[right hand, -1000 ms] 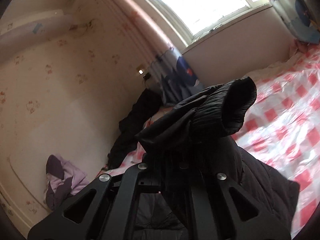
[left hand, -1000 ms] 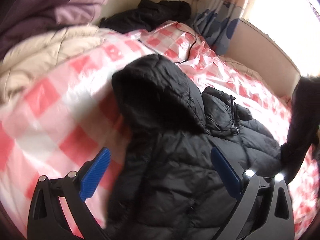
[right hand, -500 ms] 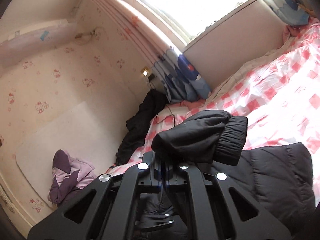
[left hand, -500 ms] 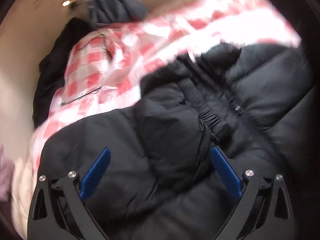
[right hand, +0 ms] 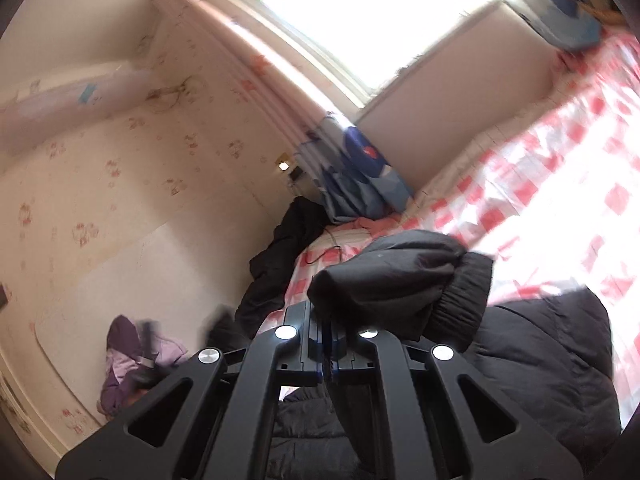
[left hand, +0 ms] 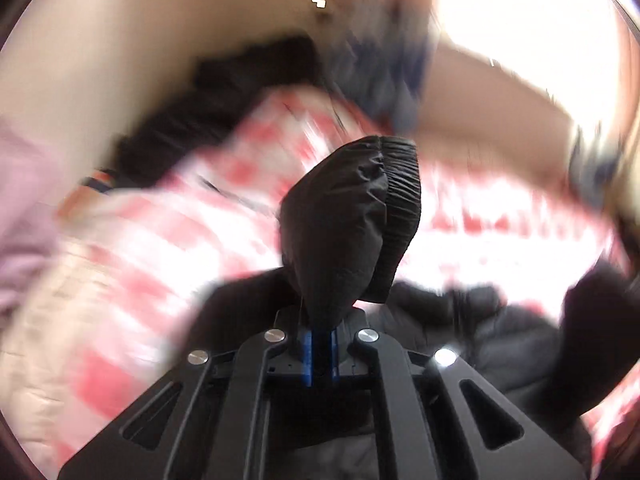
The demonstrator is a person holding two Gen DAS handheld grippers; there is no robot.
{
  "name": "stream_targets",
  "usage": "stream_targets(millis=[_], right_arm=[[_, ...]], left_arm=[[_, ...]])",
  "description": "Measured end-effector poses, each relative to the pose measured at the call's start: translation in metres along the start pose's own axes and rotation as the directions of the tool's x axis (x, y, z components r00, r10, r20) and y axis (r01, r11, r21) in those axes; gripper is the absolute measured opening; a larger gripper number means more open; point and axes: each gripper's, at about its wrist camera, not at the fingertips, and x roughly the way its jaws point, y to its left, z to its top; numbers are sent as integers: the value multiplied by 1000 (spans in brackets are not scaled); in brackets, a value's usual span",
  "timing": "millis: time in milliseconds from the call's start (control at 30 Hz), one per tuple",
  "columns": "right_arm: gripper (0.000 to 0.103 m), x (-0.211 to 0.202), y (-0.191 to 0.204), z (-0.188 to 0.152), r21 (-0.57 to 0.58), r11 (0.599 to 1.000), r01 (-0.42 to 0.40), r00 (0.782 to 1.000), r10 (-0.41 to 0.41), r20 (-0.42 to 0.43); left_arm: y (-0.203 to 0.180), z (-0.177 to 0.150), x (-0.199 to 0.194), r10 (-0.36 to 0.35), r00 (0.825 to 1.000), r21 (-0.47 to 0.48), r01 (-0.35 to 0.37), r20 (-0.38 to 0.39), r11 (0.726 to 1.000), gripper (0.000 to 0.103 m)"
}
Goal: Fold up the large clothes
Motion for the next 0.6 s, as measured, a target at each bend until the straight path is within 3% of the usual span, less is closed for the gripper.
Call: stream_targets(millis=[67,200,300,367,400,500,533,600], right_arm=[[4,19,25,-3,-65,998,-7,1000,6,-19],[7,93,79,-45,-232,973,-11,988,-25,-151],[7,158,107,-111,-362,932,-26,942,-98,-320],[7,189,117,-157,-446,893,-55,888,-161,-432],[8,207,120,-187,-490,868,-87,833,-207,-513],[24,237,117,-258,-567,805,-173,627,-354,-694],[25,236,119,-264,-575,796,-186,613,-364,-702],[43,225,121,-253,-506,838,-204,623,-287,-727]], left_arm=[[52,15,-50,22,996,-88,-14,90,996,7],[132,7,-101,44,984,-255,0,171,967,7],[163,-21,-116,42,979,-325,25,197,945,7],[173,-40,-116,26,979,-360,50,204,932,7],[177,-51,-113,18,978,-371,61,207,927,7],[178,-61,-99,-11,981,-384,87,196,919,7],[175,-59,-94,-25,982,-373,95,188,923,7],[170,-55,-88,-32,982,-346,96,185,933,7]])
